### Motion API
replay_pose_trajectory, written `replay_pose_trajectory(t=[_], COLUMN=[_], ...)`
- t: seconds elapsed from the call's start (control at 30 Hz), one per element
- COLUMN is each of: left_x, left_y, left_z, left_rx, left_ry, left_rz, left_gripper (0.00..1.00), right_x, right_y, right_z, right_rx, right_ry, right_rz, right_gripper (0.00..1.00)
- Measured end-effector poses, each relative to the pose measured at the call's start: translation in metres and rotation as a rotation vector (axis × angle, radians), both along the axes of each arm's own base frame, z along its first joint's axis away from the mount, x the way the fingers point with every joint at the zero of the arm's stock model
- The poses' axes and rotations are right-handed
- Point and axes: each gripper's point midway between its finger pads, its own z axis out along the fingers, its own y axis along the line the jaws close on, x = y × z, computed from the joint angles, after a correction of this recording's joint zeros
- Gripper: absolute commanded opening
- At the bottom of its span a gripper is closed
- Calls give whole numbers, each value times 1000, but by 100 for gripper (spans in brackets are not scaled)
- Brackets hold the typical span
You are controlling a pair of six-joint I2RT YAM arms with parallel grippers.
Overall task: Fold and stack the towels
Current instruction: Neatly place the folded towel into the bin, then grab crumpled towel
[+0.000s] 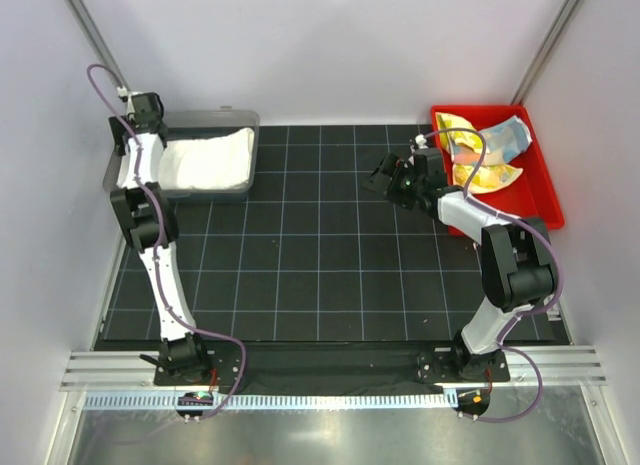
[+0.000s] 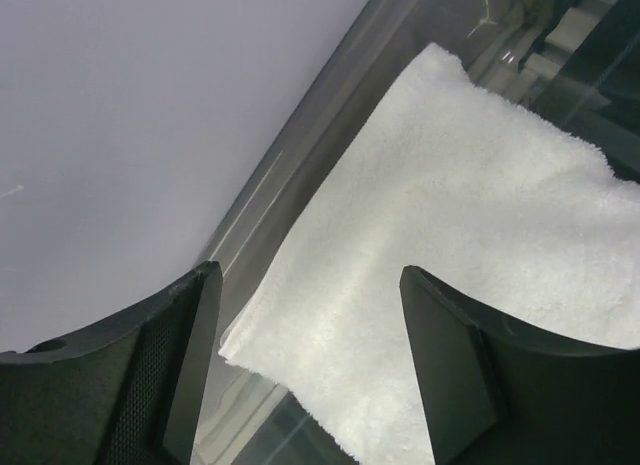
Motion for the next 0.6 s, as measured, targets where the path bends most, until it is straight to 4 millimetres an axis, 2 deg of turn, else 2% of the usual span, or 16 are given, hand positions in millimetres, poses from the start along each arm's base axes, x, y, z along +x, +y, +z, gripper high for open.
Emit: replay_pose_trajectory(t=[0.1,0.13,0.17,0.2,0.23,0.27,0.33,0.37,0.4,0.43,0.47,0.5,0.53,0.6], left_x=[2,3,4,5,6,7,4,0,-6,-13,-20,-27,-36,-55], left_y=[-9,-16,-27,-37,-53,-70,-114,-138,-168,-191,-220,-243,-274,-330], left_z=[8,11,16,21,29,41,69,85,92,116,133,143,155,165], left_rx=[12,3,-17,-38,-69,-105,-202,-253,-332,-360,-413,-454,-505,-600], left_ry=[-15,-28,-42,-54,-78,-111,-184,-225,-252,-290,-324,-337,-351,-340], left_rz=[0,-4,-17,-34,-55,-80,-153,-192,-239,-286,-343,-393,-463,-587], left_gripper=[85,88,99,100,100,100,100,100,100,99,100,100,99,100], right_x=[1,3,7,13,18,29,46,54,62,68,74,78,81,87], right_y=[-3,-5,-8,-12,-16,-24,-43,-58,-78,-98,-126,-155,-184,-236], right_z=[2,5,11,19,29,46,75,89,104,115,123,130,133,128], right_rx=[-21,-35,-54,-79,-100,-130,-179,-202,-224,-244,-270,-296,-321,-373], right_ry=[10,13,10,4,-4,-35,-92,-114,-134,-149,-159,-163,-161,-141], right_rz=[-9,-14,-25,-44,-63,-100,-180,-231,-292,-350,-422,-492,-558,-666], right_gripper=[100,100,100,100,100,100,100,100,100,100,100,100,98,93])
